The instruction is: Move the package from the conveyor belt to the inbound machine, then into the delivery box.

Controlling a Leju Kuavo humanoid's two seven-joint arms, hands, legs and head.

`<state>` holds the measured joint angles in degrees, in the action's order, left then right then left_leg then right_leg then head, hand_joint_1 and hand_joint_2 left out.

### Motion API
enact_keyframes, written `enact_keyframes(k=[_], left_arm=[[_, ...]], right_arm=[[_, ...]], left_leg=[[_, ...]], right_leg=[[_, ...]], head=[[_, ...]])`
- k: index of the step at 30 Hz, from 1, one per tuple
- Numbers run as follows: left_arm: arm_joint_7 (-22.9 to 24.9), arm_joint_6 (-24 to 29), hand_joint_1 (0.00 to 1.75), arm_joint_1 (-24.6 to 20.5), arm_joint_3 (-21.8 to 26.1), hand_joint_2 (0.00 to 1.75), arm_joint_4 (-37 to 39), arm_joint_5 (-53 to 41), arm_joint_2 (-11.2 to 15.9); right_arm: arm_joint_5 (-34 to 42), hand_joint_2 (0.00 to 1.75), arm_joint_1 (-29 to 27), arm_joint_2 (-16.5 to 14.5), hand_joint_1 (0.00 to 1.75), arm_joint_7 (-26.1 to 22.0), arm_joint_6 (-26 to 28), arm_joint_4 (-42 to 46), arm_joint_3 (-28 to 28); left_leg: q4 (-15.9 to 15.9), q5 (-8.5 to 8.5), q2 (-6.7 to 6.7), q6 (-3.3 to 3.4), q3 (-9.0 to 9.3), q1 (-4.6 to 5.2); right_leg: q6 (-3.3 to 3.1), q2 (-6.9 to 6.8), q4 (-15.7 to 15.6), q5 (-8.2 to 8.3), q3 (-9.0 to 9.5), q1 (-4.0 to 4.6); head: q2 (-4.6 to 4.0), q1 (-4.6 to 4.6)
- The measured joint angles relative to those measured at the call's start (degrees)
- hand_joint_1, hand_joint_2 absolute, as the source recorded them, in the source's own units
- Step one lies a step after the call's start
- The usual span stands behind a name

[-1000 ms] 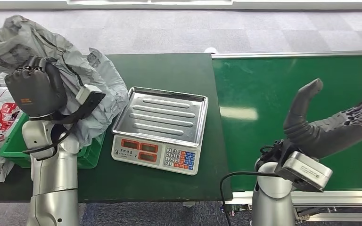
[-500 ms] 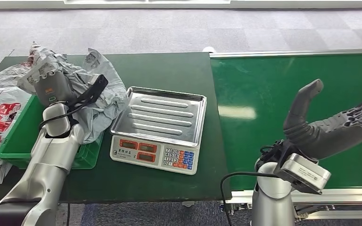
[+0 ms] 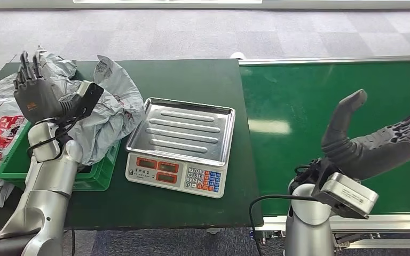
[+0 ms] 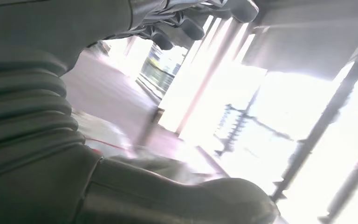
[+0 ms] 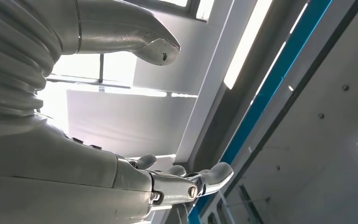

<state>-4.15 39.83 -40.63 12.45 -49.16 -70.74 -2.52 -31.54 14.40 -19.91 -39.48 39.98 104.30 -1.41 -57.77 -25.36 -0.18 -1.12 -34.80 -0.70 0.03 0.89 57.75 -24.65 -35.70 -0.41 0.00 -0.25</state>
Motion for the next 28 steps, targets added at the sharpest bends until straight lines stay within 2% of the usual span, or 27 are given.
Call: enact_keyframes(k=[2, 3, 4, 5, 6, 8, 12, 14, 17, 19, 23, 25, 28], left_arm=[[-23.75, 0.26, 0.00, 1.08, 9.21, 0.00, -10.25, 17.79, -5.00], [-32.42, 0.30, 0.00, 2.13, 13.04, 0.00, -15.52, 27.44, -7.17], [-37.44, 0.35, 0.00, 3.48, 15.83, 0.00, -20.70, 36.47, -9.15], [-39.48, 0.37, 0.00, 4.93, 17.57, 0.00, -25.66, 44.48, -10.84], [-38.93, 0.38, 0.00, 6.36, 17.97, 0.00, -30.03, 50.30, -12.16], [-37.63, 0.30, 0.00, 9.20, 15.27, 0.00, -37.66, 56.27, -13.88], [-36.50, 0.16, 0.00, 14.75, 7.44, 1.75, -50.59, 62.51, -15.93], [-35.50, -1.48, 0.00, 17.24, 3.72, 1.75, -54.17, 65.97, -16.35], [-30.92, -10.99, 0.00, 19.68, -4.27, 1.75, -54.42, 70.36, -15.29], [-28.45, -18.34, 0.00, 20.77, -9.00, 1.75, -53.36, 71.71, -14.22], [-27.14, -32.59, 0.00, 23.52, -15.93, 1.75, -50.26, 72.80, -12.93], [-27.52, -36.07, 0.00, 24.92, -18.32, 1.75, -48.80, 72.89, -12.74], [-27.74, -36.95, 0.00, 25.94, -20.03, 1.75, -47.61, 72.98, -12.60]], right_arm=[[0.18, 1.75, 0.04, -0.01, 0.00, -0.32, -0.06, -0.42, -0.04], [0.05, 1.75, 0.05, -0.01, 0.00, -0.35, -0.07, -0.70, -0.06], [-0.16, 1.75, 0.04, -0.01, 0.00, -0.34, -0.08, -0.97, -0.07], [-0.43, 1.75, 0.02, -0.01, 0.00, -0.28, -0.06, -1.17, -0.05], [-0.69, 1.75, 0.02, -0.01, 0.00, -0.18, -0.04, -1.33, -0.03], [-1.40, 1.75, 0.03, 0.00, 0.00, 0.32, -0.06, -1.57, 0.02], [-3.15, 1.75, 0.04, 0.00, 0.00, 2.44, -0.07, -1.88, 0.04], [-2.30, 1.75, -0.09, 0.01, 0.00, 3.49, -0.14, -1.90, -0.06], [5.12, 1.75, -1.25, 0.63, 0.00, 4.94, -1.95, -2.15, -2.69], [10.52, 1.75, -2.52, 1.62, 0.00, 6.03, -5.50, -2.50, -6.16], [16.26, 1.75, -3.98, 3.32, 0.00, 6.81, -16.91, -3.28, -10.96], [17.17, 1.75, -4.66, 3.60, 0.00, 6.65, -19.92, -3.63, -12.28], [17.59, 1.75, -5.22, 3.85, 0.00, 6.59, -20.73, -3.96, -13.18]], left_leg=[[0.01, -0.11, 0.14, 0.00, 0.03, 0.02], [0.03, -0.22, 0.42, 0.00, 0.20, 0.08], [0.04, -0.35, 0.72, 0.01, 0.38, 0.14], [0.04, -0.44, 0.95, 0.04, 0.49, 0.16], [0.03, -0.47, 0.97, 0.07, 0.53, 0.14], [0.02, -0.48, 0.56, 0.08, 0.43, 0.01], [0.04, -0.47, 0.10, 0.08, 0.44, 0.02], [0.04, -0.47, 0.06, 0.09, 0.47, 0.03], [0.04, -0.46, -0.21, 0.10, 0.46, 0.03], [0.04, -0.46, -0.23, 0.10, 0.46, 0.04], [0.04, -0.46, -0.20, 0.09, 0.49, 0.06], [0.04, -0.46, -0.20, 0.09, 0.47, 0.07], [0.04, -0.48, -0.20, 0.10, 0.46, 0.07]], right_leg=[[0.02, 0.14, 0.00, 0.01, 0.00, -0.08], [0.02, 0.40, 0.00, 0.00, 0.02, -0.15], [0.04, 0.68, 0.00, -0.02, 0.04, -0.21], [0.06, 0.90, -0.01, -0.06, 0.06, -0.24], [0.09, 0.92, -0.01, -0.12, 0.11, -0.22], [0.12, 0.51, -0.03, -0.27, 0.24, -0.12], [0.13, 0.04, -0.03, -0.37, 0.40, -0.05], [0.16, 0.02, -0.03, -0.40, 0.41, -0.05], [0.22, -0.27, -0.04, -0.50, 0.55, -0.05], [0.19, -0.35, -0.04, -0.49, 0.57, -0.05], [0.18, -0.33, -0.04, -0.48, 0.55, -0.06], [0.18, -0.34, -0.04, -0.49, 0.55, -0.06], [0.19, -0.34, -0.04, -0.49, 0.54, -0.06]], head=[[0.00, 0.03], [0.00, 0.01], [0.00, -0.06], [0.00, -0.12], [0.00, -0.16], [0.00, -0.18], [0.00, -0.19], [0.00, -0.20], [0.00, -0.18], [0.00, -0.19], [0.00, -0.19], [0.00, -0.19], [0.00, -0.18]])
